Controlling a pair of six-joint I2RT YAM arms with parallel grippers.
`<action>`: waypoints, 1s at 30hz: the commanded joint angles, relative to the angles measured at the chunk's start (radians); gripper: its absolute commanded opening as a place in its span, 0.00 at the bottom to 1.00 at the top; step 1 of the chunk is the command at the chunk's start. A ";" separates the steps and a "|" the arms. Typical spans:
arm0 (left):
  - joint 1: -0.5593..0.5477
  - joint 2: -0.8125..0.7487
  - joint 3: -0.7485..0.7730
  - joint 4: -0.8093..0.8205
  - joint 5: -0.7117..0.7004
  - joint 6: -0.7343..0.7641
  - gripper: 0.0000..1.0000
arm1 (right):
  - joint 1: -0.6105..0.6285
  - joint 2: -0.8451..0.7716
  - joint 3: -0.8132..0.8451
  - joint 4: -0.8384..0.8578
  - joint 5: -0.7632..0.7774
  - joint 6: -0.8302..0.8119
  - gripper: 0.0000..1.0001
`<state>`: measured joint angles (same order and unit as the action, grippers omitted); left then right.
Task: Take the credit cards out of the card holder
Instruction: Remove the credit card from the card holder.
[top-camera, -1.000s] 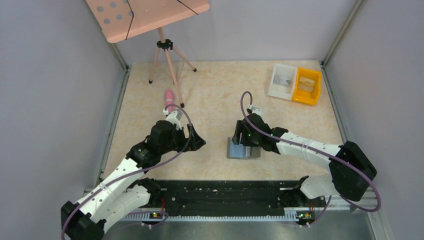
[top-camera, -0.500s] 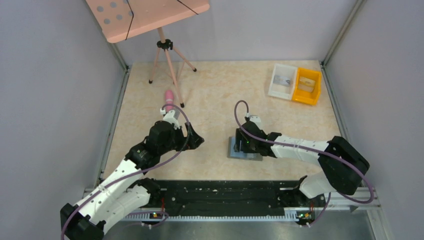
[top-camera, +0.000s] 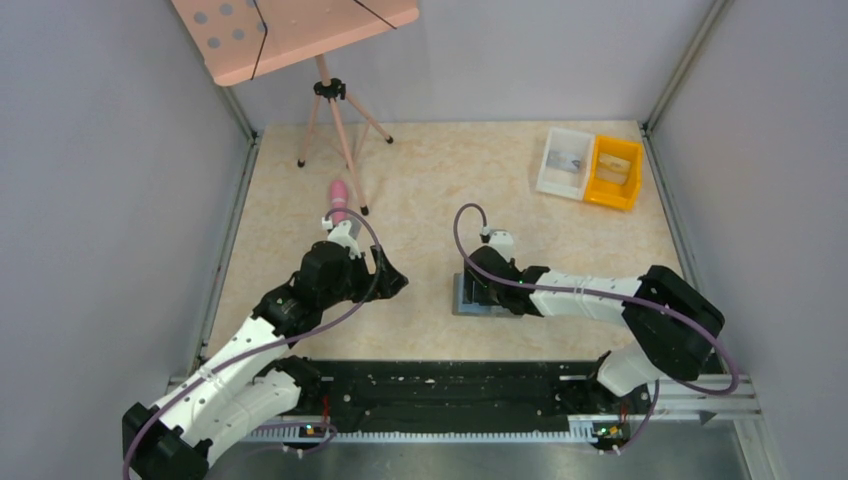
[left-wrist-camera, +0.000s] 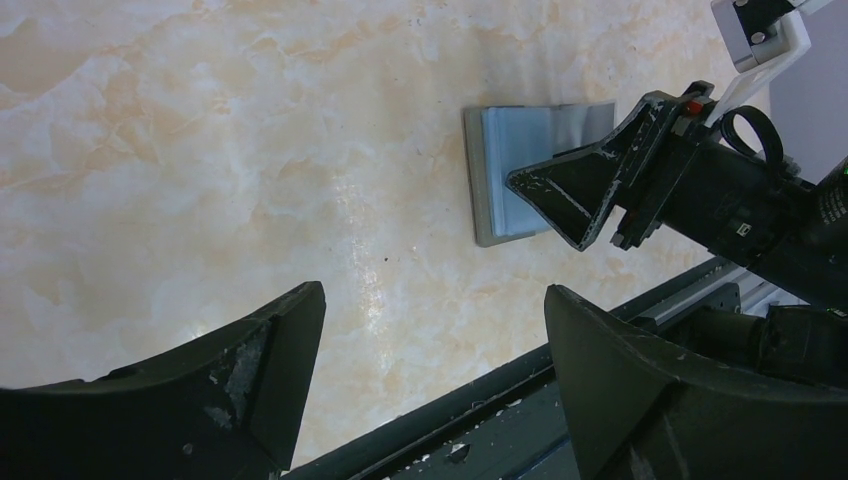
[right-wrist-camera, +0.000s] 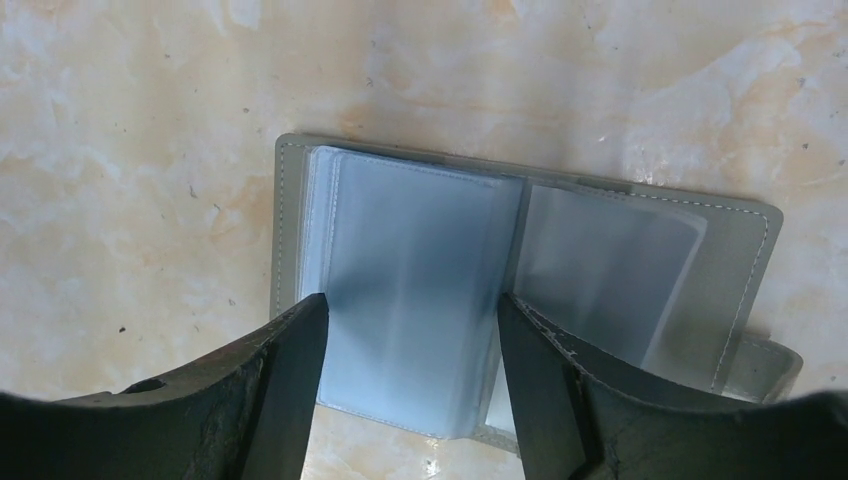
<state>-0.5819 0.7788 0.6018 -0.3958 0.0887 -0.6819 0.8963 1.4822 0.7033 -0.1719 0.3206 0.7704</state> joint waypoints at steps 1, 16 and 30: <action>0.002 -0.010 -0.001 0.042 -0.009 0.002 0.86 | 0.026 0.075 -0.001 -0.030 -0.006 0.027 0.62; 0.004 -0.019 -0.040 0.079 0.041 -0.043 0.80 | 0.030 -0.045 -0.069 0.163 -0.187 0.010 0.24; 0.002 0.187 -0.049 0.158 0.173 -0.082 0.65 | -0.045 -0.226 -0.283 0.433 -0.315 -0.041 0.14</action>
<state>-0.5823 0.9234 0.5339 -0.3023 0.2127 -0.7509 0.8902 1.3190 0.4713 0.1131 0.0834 0.7334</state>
